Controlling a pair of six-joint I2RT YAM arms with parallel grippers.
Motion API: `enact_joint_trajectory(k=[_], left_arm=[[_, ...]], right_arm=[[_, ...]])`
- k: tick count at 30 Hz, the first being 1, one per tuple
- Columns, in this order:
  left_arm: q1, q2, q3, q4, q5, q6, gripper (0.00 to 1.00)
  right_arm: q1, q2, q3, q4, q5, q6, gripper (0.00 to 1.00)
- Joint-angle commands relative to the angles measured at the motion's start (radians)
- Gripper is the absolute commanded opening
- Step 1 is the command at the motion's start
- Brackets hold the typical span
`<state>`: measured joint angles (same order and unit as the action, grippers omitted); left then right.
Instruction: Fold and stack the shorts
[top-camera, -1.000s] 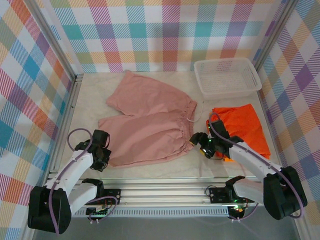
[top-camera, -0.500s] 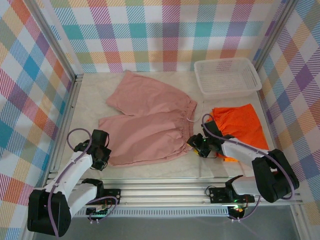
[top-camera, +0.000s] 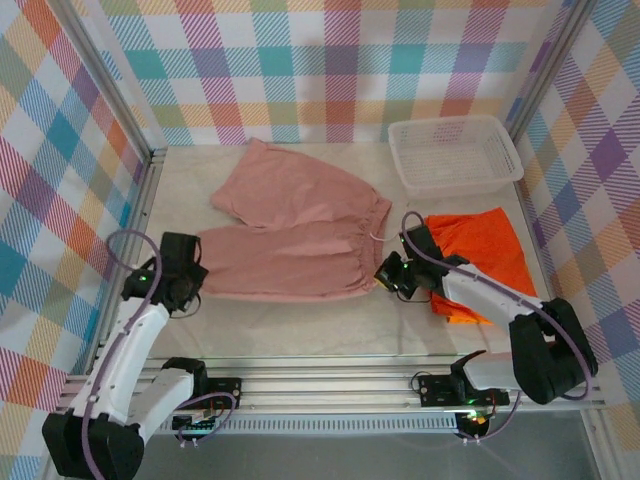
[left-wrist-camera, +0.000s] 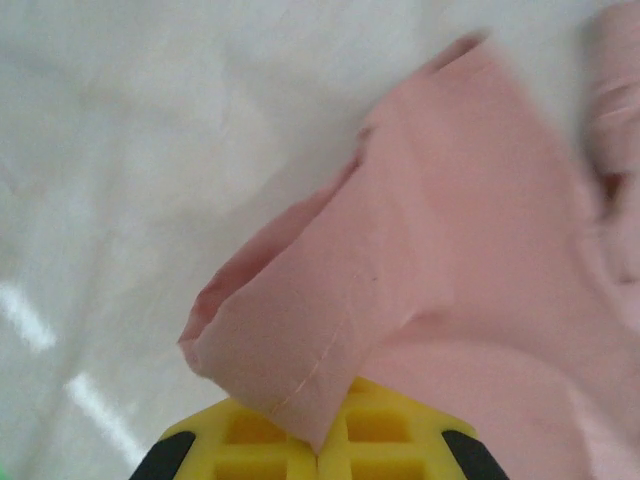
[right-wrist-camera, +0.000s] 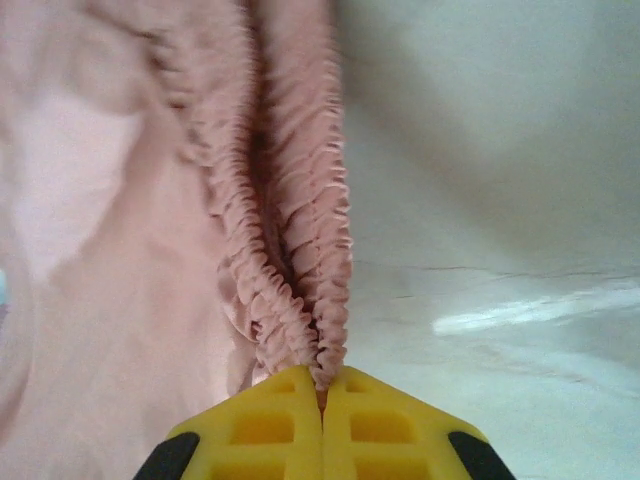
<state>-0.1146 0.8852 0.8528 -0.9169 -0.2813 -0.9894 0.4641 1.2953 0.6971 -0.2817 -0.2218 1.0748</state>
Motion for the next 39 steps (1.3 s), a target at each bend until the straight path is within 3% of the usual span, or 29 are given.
enact_joint_trajectory(k=[1, 7, 18, 29, 39], left_arm=[[0.018, -0.020, 0.145, -0.128, -0.126, 0.135, 0.00], [0.018, 0.004, 0.405, -0.233, -0.224, 0.284, 0.00], [0.013, 0.098, 0.606, -0.193, -0.156, 0.381, 0.00], [0.006, 0.426, 0.715, 0.005, -0.116, 0.398, 0.00], [0.002, 0.735, 0.916, 0.098, -0.113, 0.396, 0.00]], right_arm=[[0.017, -0.061, 0.073, -0.105, -0.014, -0.047, 0.00], [0.057, -0.159, 0.117, -0.190, -0.022, -0.011, 0.00], [0.066, -0.278, 0.155, -0.287, 0.066, 0.029, 0.00], [0.061, -0.194, 0.156, -0.210, 0.148, 0.090, 0.00], [0.008, -0.088, 0.185, -0.131, 0.128, 0.121, 0.00]])
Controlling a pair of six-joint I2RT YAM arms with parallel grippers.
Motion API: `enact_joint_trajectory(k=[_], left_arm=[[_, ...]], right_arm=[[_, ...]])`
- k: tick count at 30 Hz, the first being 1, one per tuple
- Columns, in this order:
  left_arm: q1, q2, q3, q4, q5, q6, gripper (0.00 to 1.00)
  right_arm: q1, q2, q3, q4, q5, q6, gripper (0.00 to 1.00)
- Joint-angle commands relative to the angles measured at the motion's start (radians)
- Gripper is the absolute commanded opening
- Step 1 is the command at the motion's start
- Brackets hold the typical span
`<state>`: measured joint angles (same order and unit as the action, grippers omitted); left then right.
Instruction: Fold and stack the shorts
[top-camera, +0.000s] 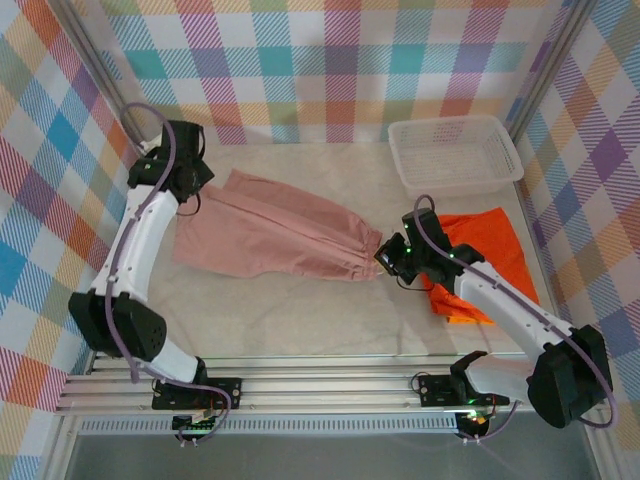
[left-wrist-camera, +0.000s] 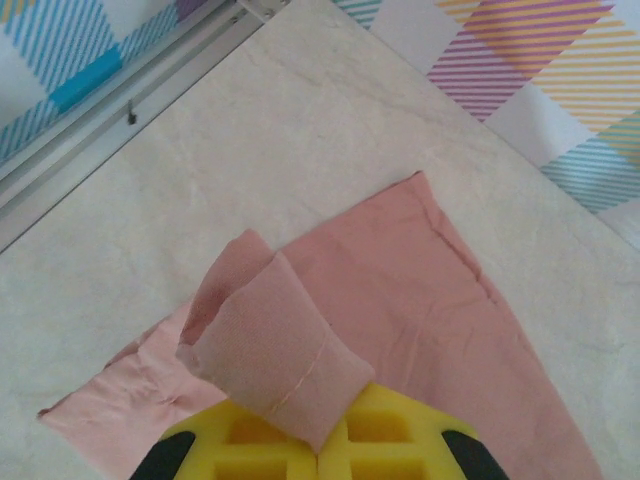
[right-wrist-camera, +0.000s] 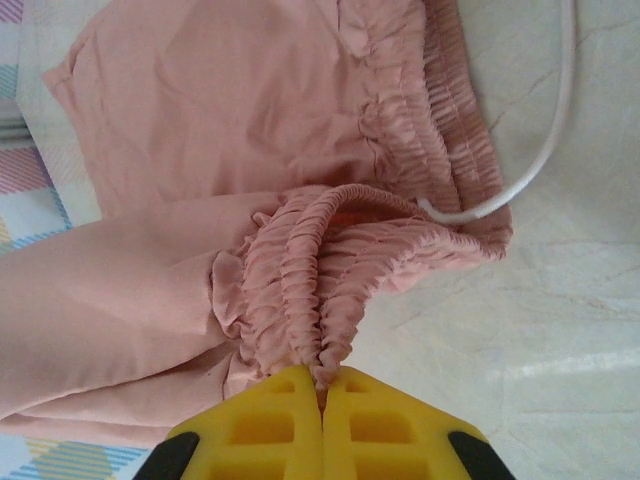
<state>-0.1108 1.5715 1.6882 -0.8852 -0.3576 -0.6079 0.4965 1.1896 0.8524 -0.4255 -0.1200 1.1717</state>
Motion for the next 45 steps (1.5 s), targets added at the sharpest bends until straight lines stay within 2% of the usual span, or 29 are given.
enact_joint_trajectory(k=[1, 11, 18, 19, 21, 22, 23, 24, 26, 27, 28, 32, 35, 39, 45], left_arm=[[-0.001, 0.079, 0.105, 0.068, -0.031, 0.014, 0.00], [-0.001, 0.373, 0.355, 0.058, 0.023, 0.005, 0.00], [-0.002, 0.595, 0.518, 0.059, 0.019, -0.001, 0.00], [-0.002, 0.631, 0.549, 0.061, 0.032, 0.004, 0.06], [0.000, 0.711, 0.650, 0.060, 0.067, 0.017, 0.25], [0.003, 0.745, 0.703, 0.058, 0.087, 0.025, 0.34], [0.005, 0.770, 0.761, 0.047, 0.112, 0.035, 0.44], [0.008, 0.781, 0.812, 0.031, 0.132, 0.048, 0.56], [0.006, 0.746, 0.845, 0.015, 0.147, 0.074, 0.84], [0.006, 0.703, 0.823, 0.009, 0.152, 0.081, 0.97], [0.006, 0.660, 0.787, 0.009, 0.165, 0.083, 1.00], [0.006, 0.417, 0.432, 0.147, 0.250, 0.047, 1.00], [0.006, 0.290, 0.150, 0.304, 0.301, -0.007, 1.00], [0.007, 0.249, -0.086, 0.434, 0.331, -0.043, 1.00], [0.022, 0.285, -0.294, 0.591, 0.315, -0.054, 1.00]], right_arm=[[-0.031, 0.026, 0.031, 0.023, 0.024, 0.026, 0.00], [-0.111, 0.200, 0.126, 0.080, -0.040, 0.019, 0.00], [-0.180, 0.361, 0.202, 0.114, -0.082, 0.026, 0.01], [-0.190, 0.385, 0.217, 0.120, -0.086, 0.028, 0.04], [-0.220, 0.438, 0.273, 0.116, -0.112, 0.029, 0.23], [-0.232, 0.458, 0.305, 0.105, -0.125, 0.022, 0.34], [-0.242, 0.475, 0.345, 0.070, -0.130, 0.008, 0.52], [-0.248, 0.480, 0.378, 0.033, -0.129, -0.011, 0.67], [-0.251, 0.451, 0.403, -0.004, -0.107, -0.037, 0.81], [-0.250, 0.419, 0.388, 0.000, -0.091, -0.040, 0.87], [-0.248, 0.390, 0.368, 0.014, -0.082, -0.038, 0.90], [-0.217, 0.326, 0.306, 0.090, -0.097, -0.058, 0.99], [-0.187, 0.413, 0.387, 0.065, -0.197, -0.135, 1.00], [-0.159, 0.562, 0.533, 0.023, -0.282, -0.220, 0.99], [-0.182, 0.762, 0.696, -0.043, -0.310, -0.291, 1.00]])
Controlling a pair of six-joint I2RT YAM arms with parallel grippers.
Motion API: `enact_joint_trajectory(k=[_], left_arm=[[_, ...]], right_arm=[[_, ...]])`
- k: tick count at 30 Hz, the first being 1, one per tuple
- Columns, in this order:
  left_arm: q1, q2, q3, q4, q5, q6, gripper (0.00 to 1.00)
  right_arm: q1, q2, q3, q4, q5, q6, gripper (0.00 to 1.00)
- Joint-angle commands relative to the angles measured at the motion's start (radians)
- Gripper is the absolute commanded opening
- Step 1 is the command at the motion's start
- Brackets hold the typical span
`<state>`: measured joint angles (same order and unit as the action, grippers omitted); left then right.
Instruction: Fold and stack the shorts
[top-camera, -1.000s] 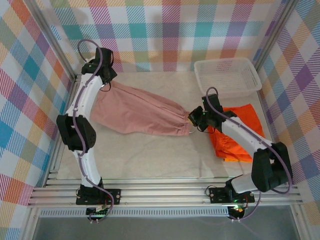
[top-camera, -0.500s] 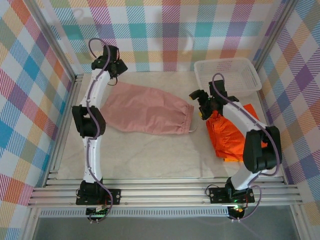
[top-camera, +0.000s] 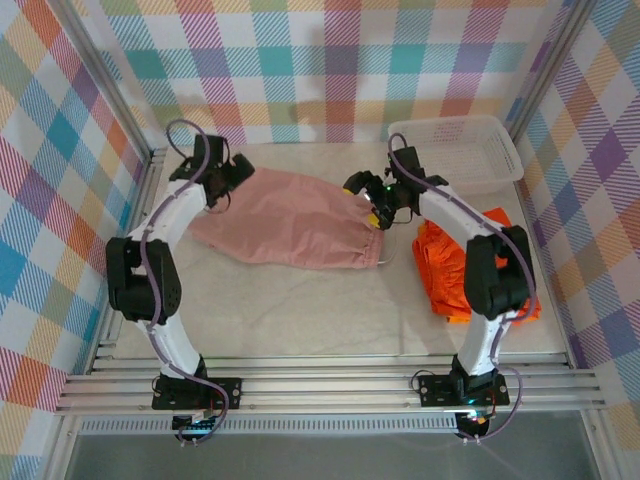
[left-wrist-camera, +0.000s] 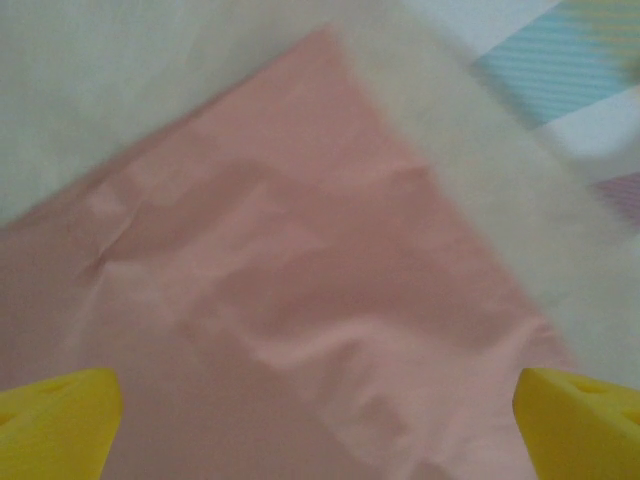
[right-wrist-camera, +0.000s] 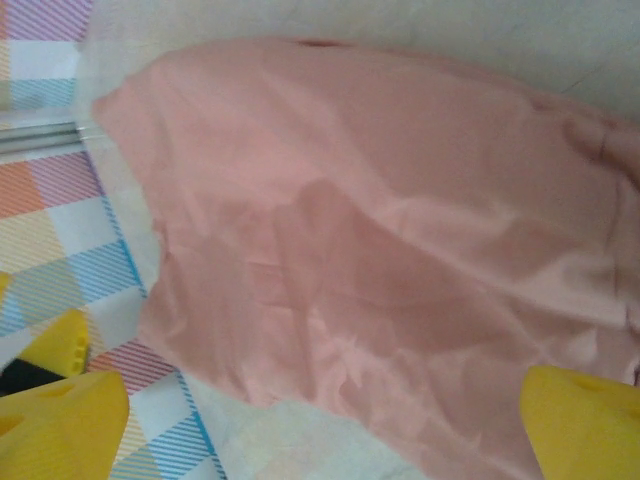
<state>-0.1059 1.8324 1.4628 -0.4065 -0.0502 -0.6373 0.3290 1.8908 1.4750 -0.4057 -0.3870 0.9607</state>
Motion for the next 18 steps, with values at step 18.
enact_joint_trajectory(k=[18], left_arm=[[0.107, -0.112, -0.561, 0.270, -0.105, -0.163, 1.00]], right_arm=[[-0.067, 0.295, 0.169, -0.106, -0.087, -0.072, 0.99]])
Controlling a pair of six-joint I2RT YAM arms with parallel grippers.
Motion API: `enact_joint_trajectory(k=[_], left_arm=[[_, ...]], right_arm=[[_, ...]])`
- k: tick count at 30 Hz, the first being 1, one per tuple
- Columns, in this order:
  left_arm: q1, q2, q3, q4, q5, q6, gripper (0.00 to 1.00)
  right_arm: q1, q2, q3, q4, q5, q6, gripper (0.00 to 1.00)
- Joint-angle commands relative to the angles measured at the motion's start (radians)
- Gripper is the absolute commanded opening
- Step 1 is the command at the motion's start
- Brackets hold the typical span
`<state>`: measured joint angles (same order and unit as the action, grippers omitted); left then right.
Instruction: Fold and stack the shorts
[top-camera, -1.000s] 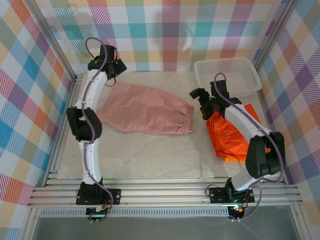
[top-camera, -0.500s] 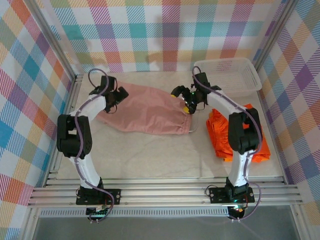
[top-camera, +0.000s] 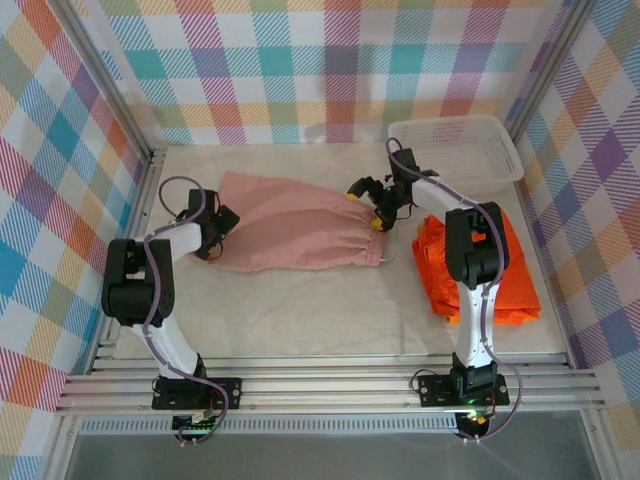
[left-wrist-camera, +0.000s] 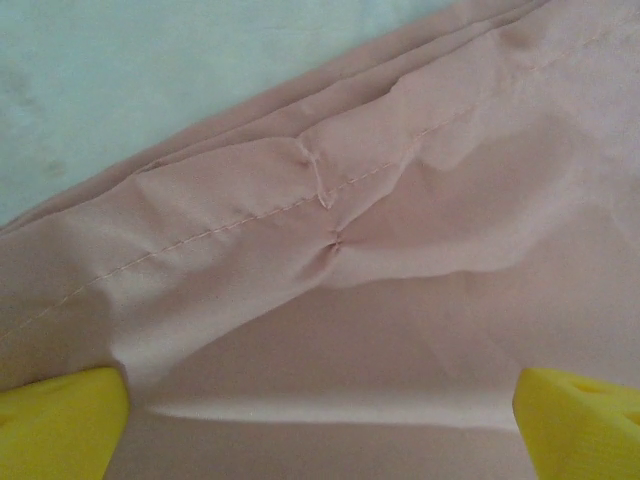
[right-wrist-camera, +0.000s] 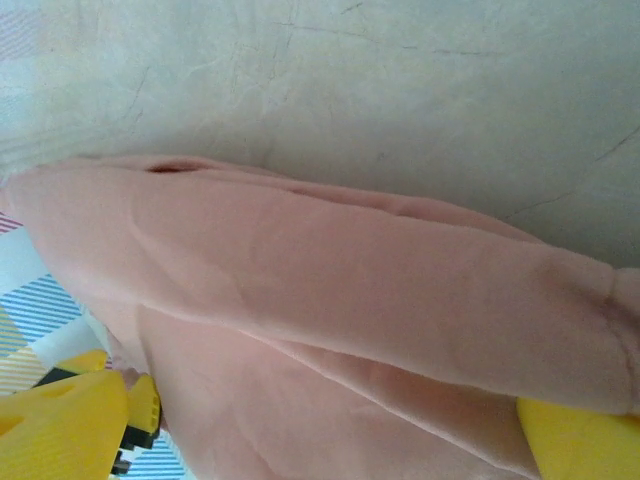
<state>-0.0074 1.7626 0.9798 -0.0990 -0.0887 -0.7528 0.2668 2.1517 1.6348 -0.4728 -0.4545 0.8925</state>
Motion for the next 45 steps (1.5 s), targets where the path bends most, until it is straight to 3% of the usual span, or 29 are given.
enact_joint_trajectory(k=[1, 9, 13, 17, 21, 28, 45], left_arm=[[0.009, -0.069, -0.113, -0.039, -0.076, -0.055, 1.00], [0.007, -0.361, -0.348, -0.113, -0.064, -0.103, 1.00], [0.007, -0.513, -0.274, -0.268, 0.007, -0.028, 1.00], [-0.003, -0.571, -0.182, -0.304, 0.135, 0.037, 1.00], [-0.041, -0.576, -0.181, -0.233, 0.243, 0.037, 1.00], [-0.089, -0.535, -0.314, -0.079, 0.260, 0.007, 1.00], [-0.121, -0.470, -0.565, 0.058, 0.159, -0.012, 1.00]], right_arm=[[-0.003, 0.031, 0.003, -0.041, -0.030, -0.011, 0.99], [0.055, -0.147, -0.166, -0.026, -0.098, -0.101, 0.99], [0.083, -0.257, -0.177, -0.017, -0.084, -0.145, 1.00], [0.128, -0.279, -0.106, 0.002, -0.094, -0.177, 1.00], [0.190, -0.170, 0.027, 0.055, -0.194, -0.162, 1.00], [0.245, 0.110, 0.300, 0.055, -0.329, -0.107, 0.99], [0.216, 0.420, 0.494, 0.101, -0.339, -0.034, 0.99]])
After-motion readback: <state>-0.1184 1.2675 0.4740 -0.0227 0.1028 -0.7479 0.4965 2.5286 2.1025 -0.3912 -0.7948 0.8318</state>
